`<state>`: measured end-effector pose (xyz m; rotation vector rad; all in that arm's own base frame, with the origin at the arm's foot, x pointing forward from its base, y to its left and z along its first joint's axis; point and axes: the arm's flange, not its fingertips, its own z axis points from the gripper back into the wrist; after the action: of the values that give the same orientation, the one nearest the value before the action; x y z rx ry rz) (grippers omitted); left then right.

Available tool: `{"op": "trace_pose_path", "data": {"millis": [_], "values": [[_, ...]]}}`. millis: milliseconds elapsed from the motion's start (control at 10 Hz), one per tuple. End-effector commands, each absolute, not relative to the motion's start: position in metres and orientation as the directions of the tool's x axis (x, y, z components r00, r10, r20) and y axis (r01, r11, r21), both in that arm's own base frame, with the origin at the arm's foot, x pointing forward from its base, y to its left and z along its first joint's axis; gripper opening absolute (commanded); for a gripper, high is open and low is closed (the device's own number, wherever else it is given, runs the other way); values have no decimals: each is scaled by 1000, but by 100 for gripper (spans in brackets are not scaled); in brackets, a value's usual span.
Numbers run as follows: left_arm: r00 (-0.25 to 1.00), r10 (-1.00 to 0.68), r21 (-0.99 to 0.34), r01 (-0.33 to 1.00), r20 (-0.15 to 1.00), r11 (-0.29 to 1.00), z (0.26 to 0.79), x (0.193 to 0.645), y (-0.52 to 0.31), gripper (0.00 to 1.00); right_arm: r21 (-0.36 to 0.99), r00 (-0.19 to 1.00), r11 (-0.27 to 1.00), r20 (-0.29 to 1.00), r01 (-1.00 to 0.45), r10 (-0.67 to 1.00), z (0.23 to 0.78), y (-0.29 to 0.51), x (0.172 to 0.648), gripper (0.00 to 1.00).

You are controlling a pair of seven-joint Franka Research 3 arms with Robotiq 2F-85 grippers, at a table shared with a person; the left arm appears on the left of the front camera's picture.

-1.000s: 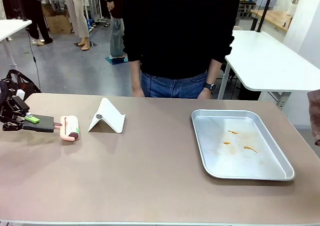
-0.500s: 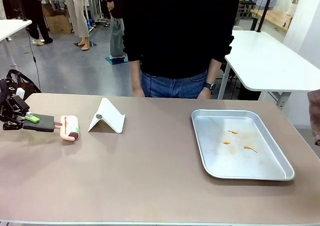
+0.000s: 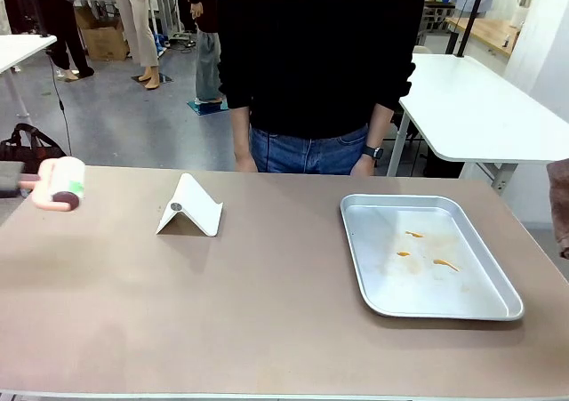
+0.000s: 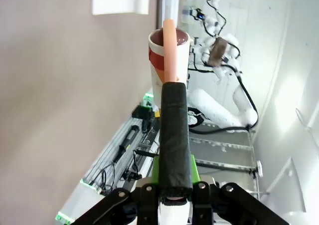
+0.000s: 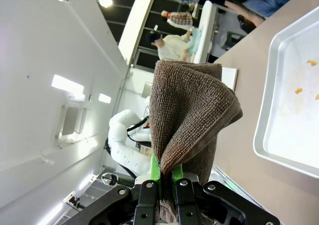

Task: Clean the surface of the table.
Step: If a person points to the right, clean the right side of the table with your right hand, and if they point to the left, clean the left side with your left hand.

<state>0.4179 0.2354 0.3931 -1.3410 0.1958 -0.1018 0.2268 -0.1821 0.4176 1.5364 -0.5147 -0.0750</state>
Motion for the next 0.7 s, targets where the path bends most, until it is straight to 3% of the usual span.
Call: {"op": "trace_pose_path", "data": {"millis": [0,200,400,500,600], "values": [[970,-240,-979,9,-41,205,390,392,246,22,962,890,32,262,-270,-374,425,-182,226,0],[947,-317,-980,4,-60,199,390,364,258,22,962,890,32,262,-270,-374,425,-182,226,0],[960,-272,-957,143,72,251,386,338,264,22,962,890,32,262,-270,-374,425,-182,226,0],[954,-292,-976,0,-64,216,375,366,247,22,962,890,32,262,-270,-374,425,-182,226,0],[954,-292,-976,0,-64,216,375,366,247,22,962,890,32,262,-270,-374,425,-182,226,0]]}}
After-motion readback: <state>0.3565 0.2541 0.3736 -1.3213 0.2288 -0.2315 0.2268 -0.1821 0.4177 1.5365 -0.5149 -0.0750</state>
